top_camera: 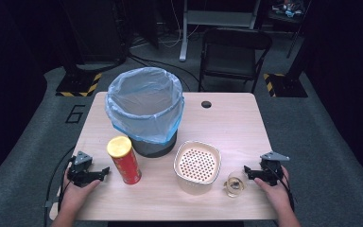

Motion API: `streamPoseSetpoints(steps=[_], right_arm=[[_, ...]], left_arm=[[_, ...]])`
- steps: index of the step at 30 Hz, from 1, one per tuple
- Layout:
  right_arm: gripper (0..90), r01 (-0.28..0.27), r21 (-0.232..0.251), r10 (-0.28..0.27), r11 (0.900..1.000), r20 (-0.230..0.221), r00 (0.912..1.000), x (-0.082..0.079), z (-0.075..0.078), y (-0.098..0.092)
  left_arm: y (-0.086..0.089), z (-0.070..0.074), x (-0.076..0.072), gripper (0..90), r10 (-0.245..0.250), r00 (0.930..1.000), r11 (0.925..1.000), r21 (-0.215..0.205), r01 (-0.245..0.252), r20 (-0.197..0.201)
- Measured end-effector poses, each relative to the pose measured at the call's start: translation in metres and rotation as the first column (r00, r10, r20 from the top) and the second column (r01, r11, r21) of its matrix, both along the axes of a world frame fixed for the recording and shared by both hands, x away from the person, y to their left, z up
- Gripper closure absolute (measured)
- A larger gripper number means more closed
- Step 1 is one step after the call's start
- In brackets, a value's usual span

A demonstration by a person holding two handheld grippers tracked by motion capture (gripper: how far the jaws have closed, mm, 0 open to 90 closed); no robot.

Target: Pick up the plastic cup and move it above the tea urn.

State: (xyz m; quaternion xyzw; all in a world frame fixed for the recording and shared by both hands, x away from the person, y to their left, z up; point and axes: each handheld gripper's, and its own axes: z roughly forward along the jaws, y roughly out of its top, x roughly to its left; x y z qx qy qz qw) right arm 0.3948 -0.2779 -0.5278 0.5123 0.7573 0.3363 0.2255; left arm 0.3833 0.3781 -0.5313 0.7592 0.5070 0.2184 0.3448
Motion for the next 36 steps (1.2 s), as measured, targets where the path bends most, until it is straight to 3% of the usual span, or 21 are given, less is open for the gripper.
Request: streamPoseSetpoints(steps=[5,15,23,26,29,30,35,36], right_arm=[[20.7,-0.026,0.002,0.025,1.0,0.009,0.9996,-0.002,0.001,0.0],[30.5,-0.009,0.003,0.009,1.0,-0.015,0.9998,-0.006,0.004,0.002],[31.9,0.0,0.007,0.0,1.0,-0.018,0.9998,-0.007,0.005,0.001],[39.3,-0.011,0.006,0.011,1.0,-0.023,0.9997,-0.007,0.006,0.0],[40.3,-0.013,0.011,0.013,1.0,-0.036,0.9993,-0.007,0.008,-0.001],[42.7,-0.005,0.031,0.007,1.0,-0.046,0.9989,-0.007,0.009,-0.002],[45.5,-0.024,0.031,0.024,0.999,-0.001,0.9997,-0.008,0.019,0.0],[45.3,-0.033,0.049,0.033,0.998,0.005,0.9994,-0.008,0.025,0.002]], left_arm=[[0.0,0.0,0.001,12.7,-0.001,1.0,0.9999,0.014,0.001,0.003],[0.0,0.0,0.0,12.7,0.001,1.0,1.0,0.007,-0.001,0.0],[0.0,0.0,0.0,12.6,-0.002,1.0,1.0,0.005,0.002,0.0],[0.0,0.0,0.0,12.6,-0.002,1.0,1.0,0.008,0.002,0.0],[0.0,0.0,0.0,12.7,-0.002,1.0,1.0,0.007,0.002,0.0],[0.0,0.0,0.0,12.6,-0.003,1.0,1.0,0.009,0.003,-0.001],[0.0,0.0,-0.001,12.7,-0.003,1.0,1.0,0.003,0.003,0.005],[-0.001,0.0,-0.001,12.6,-0.002,1.0,1.0,0.004,0.002,-0.001]])
